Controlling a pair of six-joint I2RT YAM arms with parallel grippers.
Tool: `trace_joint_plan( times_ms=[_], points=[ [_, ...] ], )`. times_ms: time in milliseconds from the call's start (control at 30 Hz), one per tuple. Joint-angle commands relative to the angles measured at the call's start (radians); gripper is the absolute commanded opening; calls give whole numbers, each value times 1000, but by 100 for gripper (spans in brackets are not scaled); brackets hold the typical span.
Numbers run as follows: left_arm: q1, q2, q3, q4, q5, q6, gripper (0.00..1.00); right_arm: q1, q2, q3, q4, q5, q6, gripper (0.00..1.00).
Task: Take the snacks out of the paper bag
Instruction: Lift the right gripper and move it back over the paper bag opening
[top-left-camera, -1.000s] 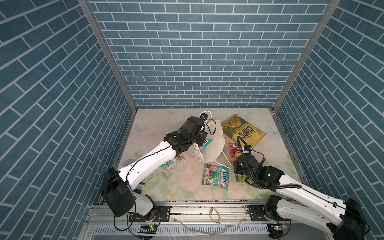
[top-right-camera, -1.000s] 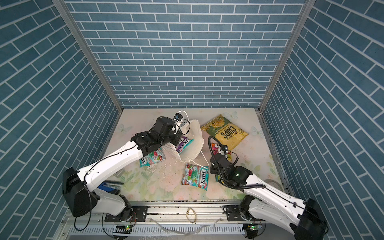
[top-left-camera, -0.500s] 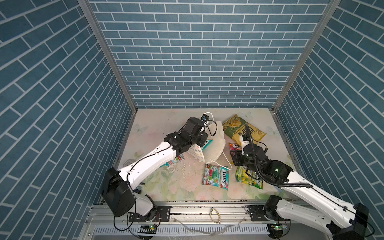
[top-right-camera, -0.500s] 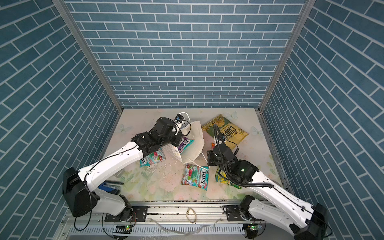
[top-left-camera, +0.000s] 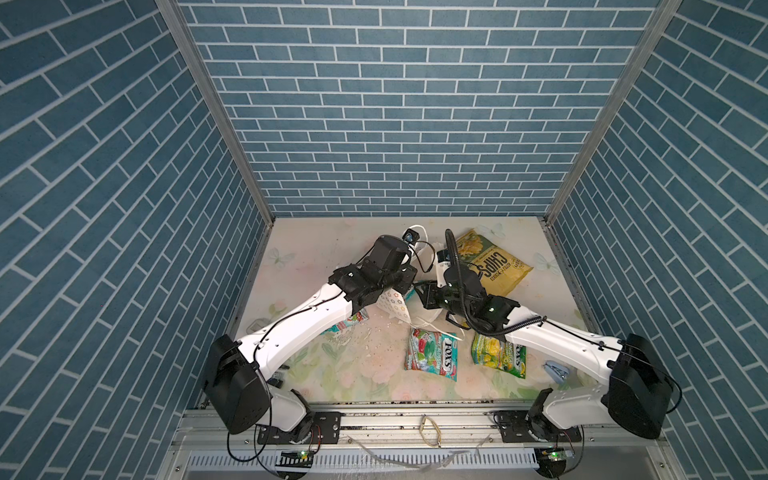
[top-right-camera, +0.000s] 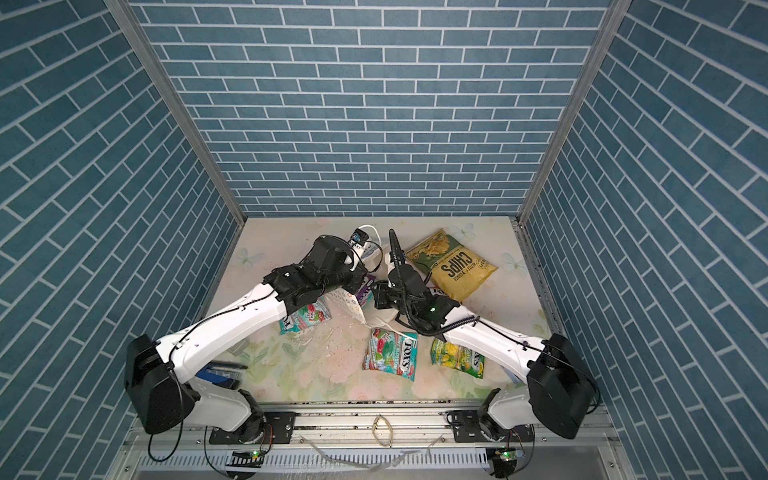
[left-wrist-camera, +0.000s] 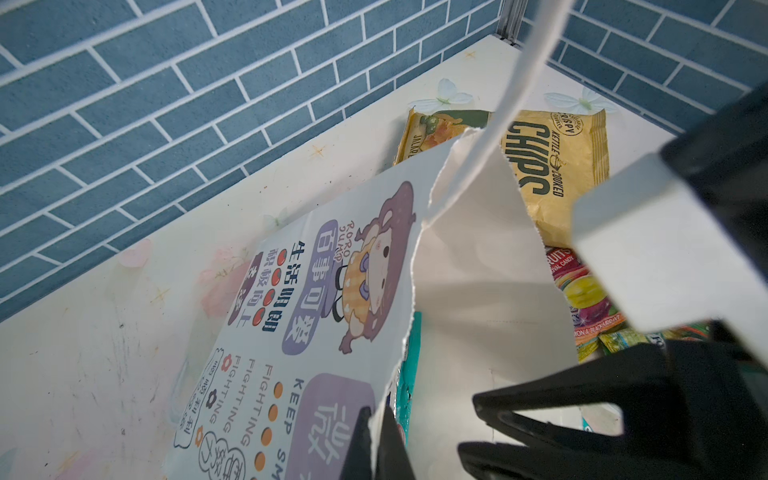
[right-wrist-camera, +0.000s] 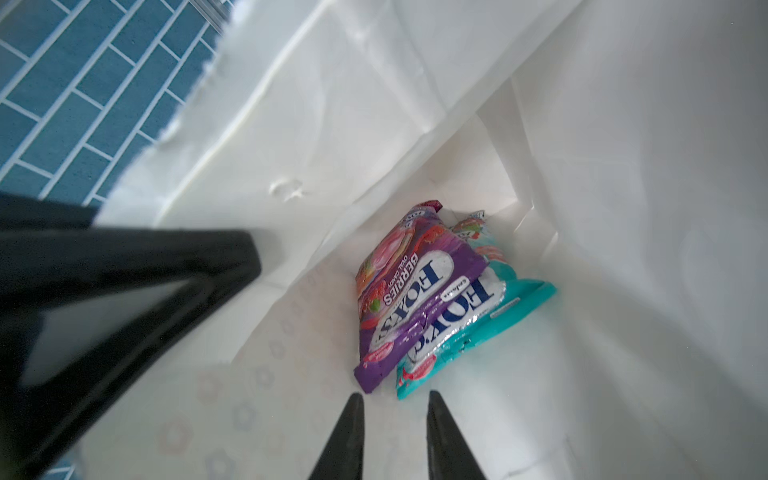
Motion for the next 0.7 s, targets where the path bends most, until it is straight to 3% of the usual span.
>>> trace_joint_plan(
  times_ms=[0,133,667],
  points=[
    [-1,11,-4,1,-5,-2,0,-4,58,43,59,61,22,27],
    [-3,8,-2,1,-6,1,0,-17,126,57,91,87,33,27],
    [-5,20,7,-9,-4,10,0,-110,281,106,171,-62,110,30]
  ],
)
